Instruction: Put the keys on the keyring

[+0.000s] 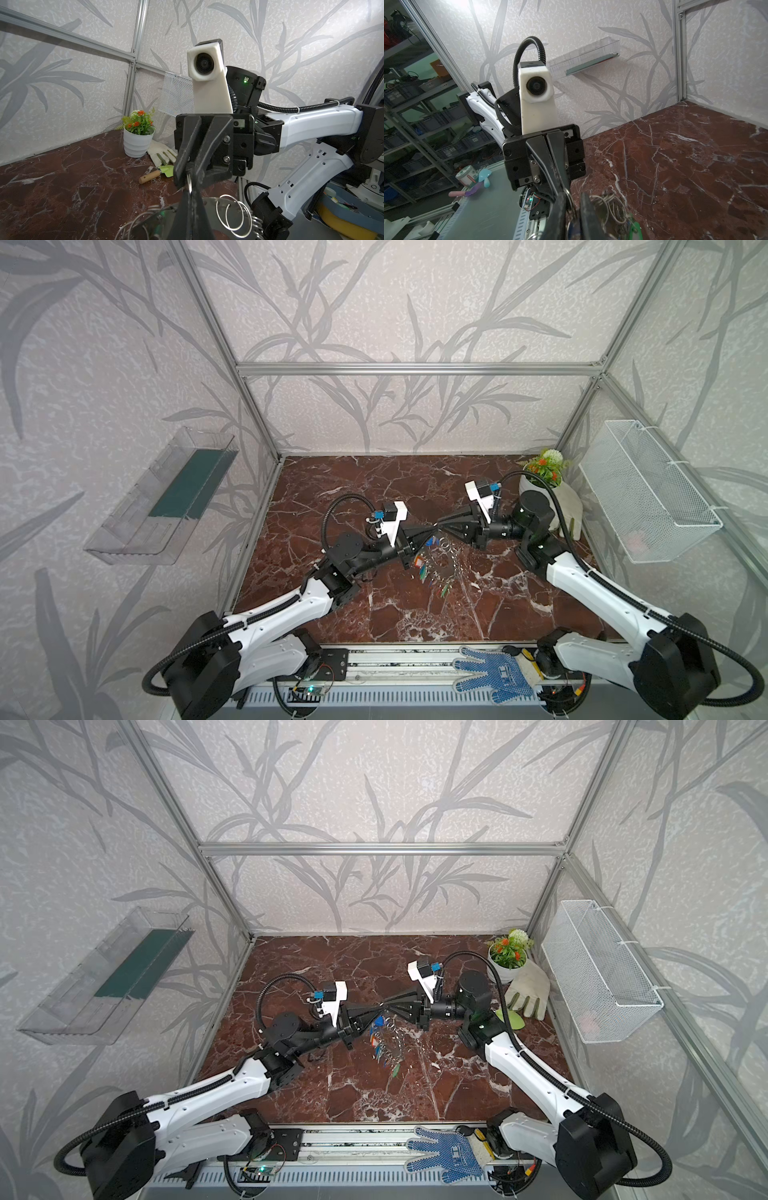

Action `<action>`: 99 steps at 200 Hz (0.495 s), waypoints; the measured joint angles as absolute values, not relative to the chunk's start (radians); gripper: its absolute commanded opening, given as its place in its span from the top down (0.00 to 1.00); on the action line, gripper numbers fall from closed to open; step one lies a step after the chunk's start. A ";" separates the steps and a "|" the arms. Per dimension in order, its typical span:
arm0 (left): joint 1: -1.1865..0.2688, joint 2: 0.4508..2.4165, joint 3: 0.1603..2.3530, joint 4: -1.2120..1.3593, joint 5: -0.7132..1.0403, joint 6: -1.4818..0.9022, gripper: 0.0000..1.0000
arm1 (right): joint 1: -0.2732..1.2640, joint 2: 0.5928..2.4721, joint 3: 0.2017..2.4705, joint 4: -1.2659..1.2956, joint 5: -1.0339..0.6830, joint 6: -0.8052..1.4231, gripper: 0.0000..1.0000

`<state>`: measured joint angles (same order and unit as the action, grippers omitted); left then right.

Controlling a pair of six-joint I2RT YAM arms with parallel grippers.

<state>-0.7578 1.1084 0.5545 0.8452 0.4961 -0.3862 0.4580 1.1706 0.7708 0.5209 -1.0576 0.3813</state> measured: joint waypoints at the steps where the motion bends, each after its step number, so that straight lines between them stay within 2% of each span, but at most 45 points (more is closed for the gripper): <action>1: -0.758 1.108 0.554 0.845 0.496 -0.387 1.00 | 0.458 1.171 0.771 0.521 -1.058 0.381 0.90; 27: -0.752 1.108 0.554 0.845 0.497 -0.395 1.00 | 0.458 1.171 0.770 0.532 -1.070 0.383 1.00; 75: -0.739 1.103 0.554 0.835 0.503 -0.404 1.00 | 0.458 1.172 0.769 0.534 -1.074 0.378 1.00; 99: -0.728 1.077 0.560 0.777 0.520 -0.411 0.84 | 0.462 1.172 0.772 0.508 -1.070 0.361 1.00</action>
<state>-0.7277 1.0771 0.5602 0.7769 0.5198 -0.4110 0.4622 1.1721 0.7715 0.5076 -1.0702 0.3611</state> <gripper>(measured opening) 0.084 0.055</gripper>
